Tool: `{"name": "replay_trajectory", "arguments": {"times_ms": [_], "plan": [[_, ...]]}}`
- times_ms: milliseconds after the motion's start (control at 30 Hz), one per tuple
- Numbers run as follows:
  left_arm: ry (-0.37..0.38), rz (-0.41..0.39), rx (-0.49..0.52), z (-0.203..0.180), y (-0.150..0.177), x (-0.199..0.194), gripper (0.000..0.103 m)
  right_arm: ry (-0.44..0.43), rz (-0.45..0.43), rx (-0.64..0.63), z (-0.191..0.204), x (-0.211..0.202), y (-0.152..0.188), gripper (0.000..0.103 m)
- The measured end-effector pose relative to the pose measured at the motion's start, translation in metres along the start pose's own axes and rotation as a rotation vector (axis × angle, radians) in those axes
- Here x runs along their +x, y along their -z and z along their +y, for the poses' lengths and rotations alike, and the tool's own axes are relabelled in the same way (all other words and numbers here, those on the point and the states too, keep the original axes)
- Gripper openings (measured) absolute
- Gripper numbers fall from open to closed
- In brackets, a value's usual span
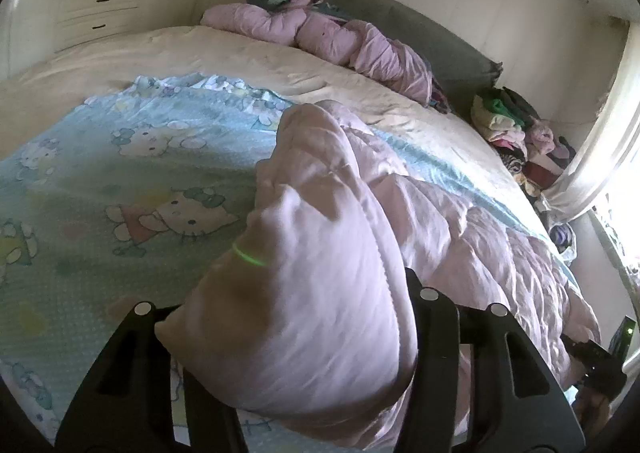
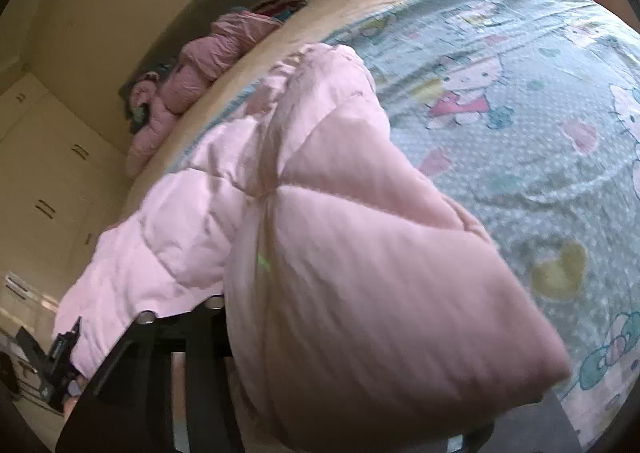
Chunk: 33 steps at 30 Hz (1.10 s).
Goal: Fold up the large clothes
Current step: 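Lower the folded jacket onto the sheet and open both tools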
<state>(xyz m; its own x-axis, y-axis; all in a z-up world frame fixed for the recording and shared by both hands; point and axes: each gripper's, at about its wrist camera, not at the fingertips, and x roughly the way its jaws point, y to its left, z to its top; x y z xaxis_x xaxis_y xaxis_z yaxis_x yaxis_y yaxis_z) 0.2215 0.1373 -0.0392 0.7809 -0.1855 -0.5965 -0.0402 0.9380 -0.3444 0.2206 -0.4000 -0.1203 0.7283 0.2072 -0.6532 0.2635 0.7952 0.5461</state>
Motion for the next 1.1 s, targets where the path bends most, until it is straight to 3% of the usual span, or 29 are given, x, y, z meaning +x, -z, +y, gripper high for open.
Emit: {"name": "replay_trajectory", "arguments": {"times_ms": [33, 100, 200, 333, 467, 533, 567, 833, 1100], "plan": [[-0.003, 0.001, 0.000, 0.000, 0.000, 0.000, 0.044, 0.009, 0.006, 0.016, -0.002, 0.002, -0.001, 0.065], [-0.017, 0.007, 0.002, 0.000, 0.001, 0.000, 0.047, 0.037, 0.004, 0.020, -0.003, 0.003, -0.001, 0.085], [-0.038, 0.016, 0.015, 0.000, 0.002, 0.001, 0.051, 0.100, 0.001, 0.001, -0.004, 0.000, 0.005, 0.097], [-0.059, 0.025, 0.014, 0.002, 0.003, 0.001, 0.060, 0.134, 0.004, -0.007, -0.012, -0.015, 0.005, 0.098], [-0.078, 0.034, 0.011, 0.005, 0.005, -0.001, 0.067, 0.188, -0.049, -0.094, -0.005, -0.038, 0.010, 0.098], [-0.104, 0.030, 0.013, 0.007, 0.006, -0.005, 0.089, 0.207, -0.088, -0.129, -0.001, -0.053, 0.012, 0.098], [-0.127, 0.019, 0.023, 0.006, 0.006, -0.009, 0.093, 0.205, -0.101, -0.135, -0.001, -0.057, 0.012, 0.099], [-0.125, -0.066, 0.069, -0.001, 0.009, -0.065, 0.093, 0.140, -0.199, -0.290, 0.029, -0.116, 0.028, 0.099], [-0.062, -0.126, 0.120, -0.022, 0.025, -0.125, 0.094, 0.043, -0.250, -0.401, 0.074, -0.164, 0.055, 0.099]]}}
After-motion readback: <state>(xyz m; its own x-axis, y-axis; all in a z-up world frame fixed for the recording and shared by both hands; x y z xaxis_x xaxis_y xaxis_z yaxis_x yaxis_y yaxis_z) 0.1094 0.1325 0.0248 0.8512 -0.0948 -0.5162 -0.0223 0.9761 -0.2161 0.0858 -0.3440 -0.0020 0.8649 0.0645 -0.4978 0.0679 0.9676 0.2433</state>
